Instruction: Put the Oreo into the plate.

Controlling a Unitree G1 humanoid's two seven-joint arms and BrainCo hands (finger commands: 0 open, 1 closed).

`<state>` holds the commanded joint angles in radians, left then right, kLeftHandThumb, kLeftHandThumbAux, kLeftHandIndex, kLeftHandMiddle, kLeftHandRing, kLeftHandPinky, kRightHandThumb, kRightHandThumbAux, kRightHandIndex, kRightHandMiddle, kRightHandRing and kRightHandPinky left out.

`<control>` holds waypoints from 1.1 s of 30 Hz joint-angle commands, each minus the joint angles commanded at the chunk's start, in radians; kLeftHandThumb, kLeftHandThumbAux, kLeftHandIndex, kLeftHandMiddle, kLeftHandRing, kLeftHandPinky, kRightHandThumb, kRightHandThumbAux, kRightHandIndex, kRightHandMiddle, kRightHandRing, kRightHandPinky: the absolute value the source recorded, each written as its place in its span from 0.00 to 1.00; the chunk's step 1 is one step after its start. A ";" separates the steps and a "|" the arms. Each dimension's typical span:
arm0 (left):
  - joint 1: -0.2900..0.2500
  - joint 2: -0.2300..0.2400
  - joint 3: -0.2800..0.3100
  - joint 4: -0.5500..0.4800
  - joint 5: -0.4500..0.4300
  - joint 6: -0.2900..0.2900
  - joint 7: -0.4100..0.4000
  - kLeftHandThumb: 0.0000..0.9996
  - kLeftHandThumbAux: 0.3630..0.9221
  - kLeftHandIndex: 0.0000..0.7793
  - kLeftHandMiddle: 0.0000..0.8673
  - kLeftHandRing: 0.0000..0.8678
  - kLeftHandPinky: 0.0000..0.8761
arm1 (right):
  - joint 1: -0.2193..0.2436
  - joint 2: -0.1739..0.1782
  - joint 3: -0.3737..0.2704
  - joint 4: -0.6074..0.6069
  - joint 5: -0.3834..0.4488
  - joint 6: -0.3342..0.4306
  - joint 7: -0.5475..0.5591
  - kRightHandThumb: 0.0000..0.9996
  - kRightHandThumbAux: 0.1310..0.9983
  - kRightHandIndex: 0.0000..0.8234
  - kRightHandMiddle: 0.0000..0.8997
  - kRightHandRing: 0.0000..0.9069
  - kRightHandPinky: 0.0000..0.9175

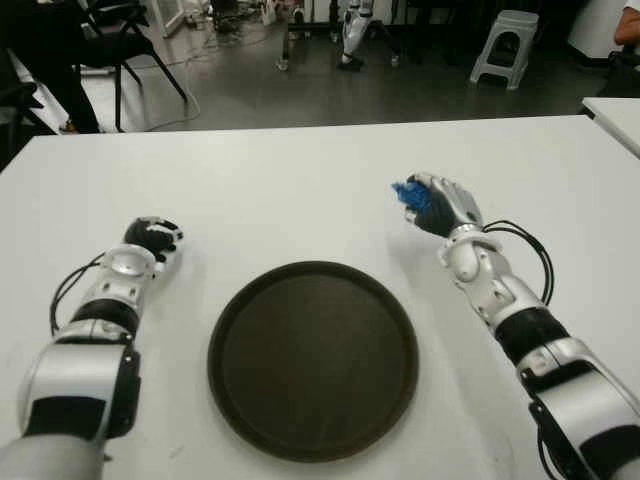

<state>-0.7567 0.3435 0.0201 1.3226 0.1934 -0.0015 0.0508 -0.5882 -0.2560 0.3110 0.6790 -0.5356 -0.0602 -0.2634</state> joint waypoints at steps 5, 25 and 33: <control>0.000 0.000 -0.003 0.000 0.002 0.002 0.000 0.67 0.65 0.51 0.11 0.16 0.20 | 0.017 -0.005 -0.008 -0.033 0.001 -0.011 0.000 0.70 0.69 0.53 0.86 0.86 0.82; 0.001 -0.001 -0.001 0.002 0.000 0.001 0.006 0.67 0.65 0.51 0.13 0.17 0.19 | 0.048 -0.001 -0.059 -0.082 0.049 -0.077 0.011 0.70 0.69 0.53 0.87 0.87 0.85; -0.001 -0.001 -0.002 0.002 0.000 0.003 0.001 0.67 0.65 0.51 0.11 0.14 0.16 | 0.056 0.002 -0.087 -0.097 0.088 -0.113 0.041 0.70 0.69 0.53 0.87 0.87 0.86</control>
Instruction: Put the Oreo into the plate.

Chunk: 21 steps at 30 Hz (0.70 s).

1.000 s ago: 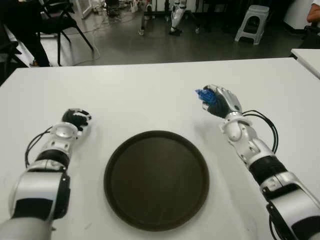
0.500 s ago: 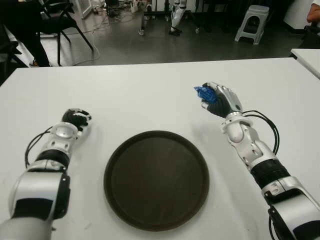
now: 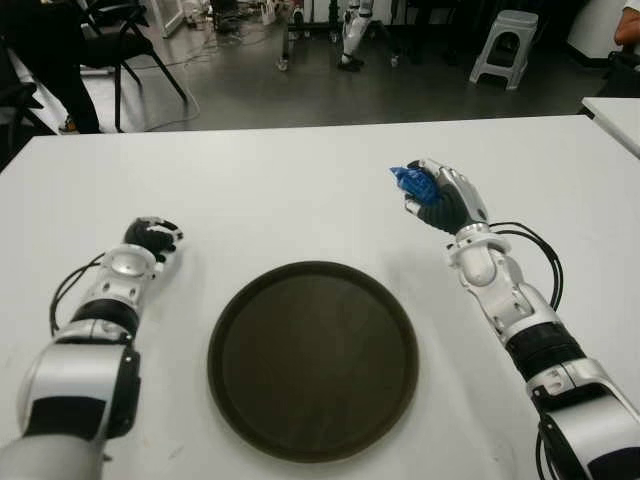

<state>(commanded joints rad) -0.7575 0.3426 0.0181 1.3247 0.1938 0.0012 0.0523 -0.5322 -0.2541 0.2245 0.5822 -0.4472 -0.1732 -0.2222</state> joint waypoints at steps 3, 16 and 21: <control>0.000 0.000 -0.003 0.000 0.002 0.001 -0.002 0.67 0.65 0.51 0.10 0.14 0.15 | 0.004 0.003 -0.014 -0.006 0.019 -0.016 0.010 0.70 0.69 0.53 0.87 0.88 0.87; 0.001 0.001 -0.001 -0.002 0.000 -0.003 -0.003 0.67 0.65 0.51 0.10 0.15 0.18 | 0.018 0.033 -0.048 -0.008 0.101 -0.110 0.055 0.70 0.69 0.53 0.85 0.86 0.86; 0.001 0.001 0.001 -0.001 -0.001 -0.004 -0.004 0.67 0.66 0.51 0.12 0.16 0.20 | 0.028 0.050 -0.029 -0.021 0.111 -0.152 0.084 0.70 0.69 0.53 0.85 0.86 0.86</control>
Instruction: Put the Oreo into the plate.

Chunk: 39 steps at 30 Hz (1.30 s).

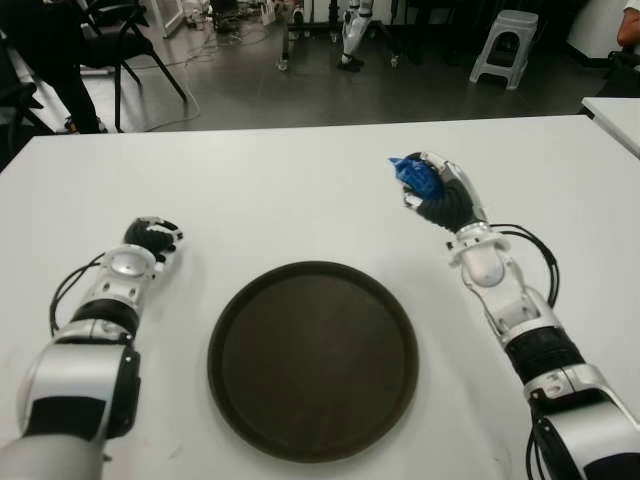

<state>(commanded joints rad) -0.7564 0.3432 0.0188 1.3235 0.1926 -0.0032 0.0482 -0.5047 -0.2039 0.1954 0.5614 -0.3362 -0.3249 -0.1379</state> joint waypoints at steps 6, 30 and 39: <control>0.001 -0.002 0.003 0.000 -0.003 0.000 0.002 0.67 0.66 0.51 0.12 0.17 0.20 | 0.011 0.012 0.005 -0.009 0.023 -0.053 0.056 0.69 0.69 0.53 0.86 0.87 0.86; 0.000 -0.003 0.005 -0.002 -0.005 -0.003 0.000 0.67 0.65 0.51 0.12 0.17 0.19 | 0.071 0.083 0.066 -0.084 0.051 -0.141 0.224 0.69 0.69 0.53 0.89 0.88 0.87; -0.001 -0.004 0.010 -0.005 -0.015 0.000 -0.011 0.67 0.66 0.51 0.10 0.15 0.17 | 0.090 0.103 0.114 -0.112 0.016 -0.117 0.262 0.69 0.69 0.53 0.89 0.89 0.87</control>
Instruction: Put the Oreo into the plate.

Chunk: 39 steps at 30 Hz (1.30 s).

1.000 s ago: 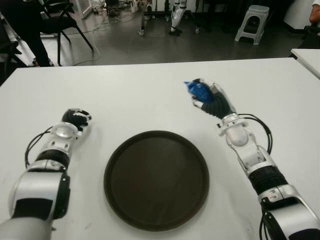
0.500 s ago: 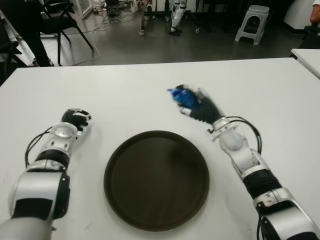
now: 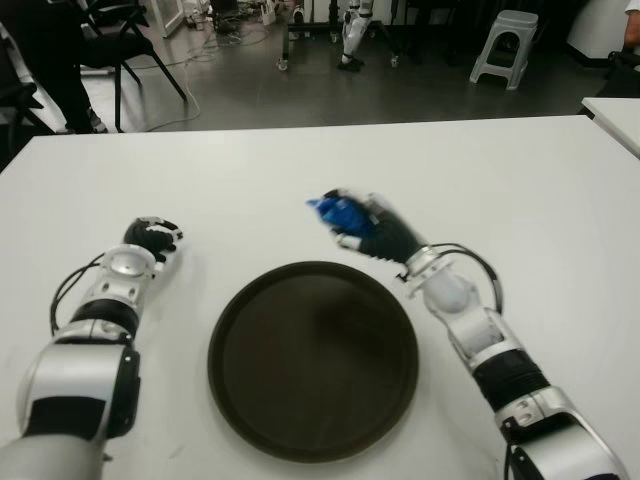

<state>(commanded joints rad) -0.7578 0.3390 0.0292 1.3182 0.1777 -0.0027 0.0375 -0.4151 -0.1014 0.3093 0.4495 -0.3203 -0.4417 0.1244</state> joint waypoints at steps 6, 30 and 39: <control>-0.002 -0.001 -0.009 0.002 0.009 0.007 0.008 0.67 0.66 0.51 0.11 0.15 0.17 | 0.009 0.014 0.033 -0.040 -0.012 0.038 0.028 0.69 0.69 0.53 0.90 0.89 0.88; -0.003 -0.001 -0.015 0.002 0.011 -0.001 -0.001 0.67 0.66 0.51 0.11 0.16 0.19 | -0.021 -0.008 0.123 -0.017 -0.034 -0.072 0.157 0.69 0.69 0.53 0.92 0.93 0.91; -0.003 0.000 -0.017 0.004 0.016 0.002 0.008 0.67 0.66 0.51 0.12 0.17 0.21 | 0.005 -0.021 0.147 -0.061 -0.050 -0.086 0.170 0.69 0.69 0.53 0.94 0.95 0.94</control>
<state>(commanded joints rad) -0.7603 0.3388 0.0117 1.3219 0.1939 -0.0010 0.0456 -0.4101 -0.1229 0.4562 0.3885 -0.3705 -0.5274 0.2949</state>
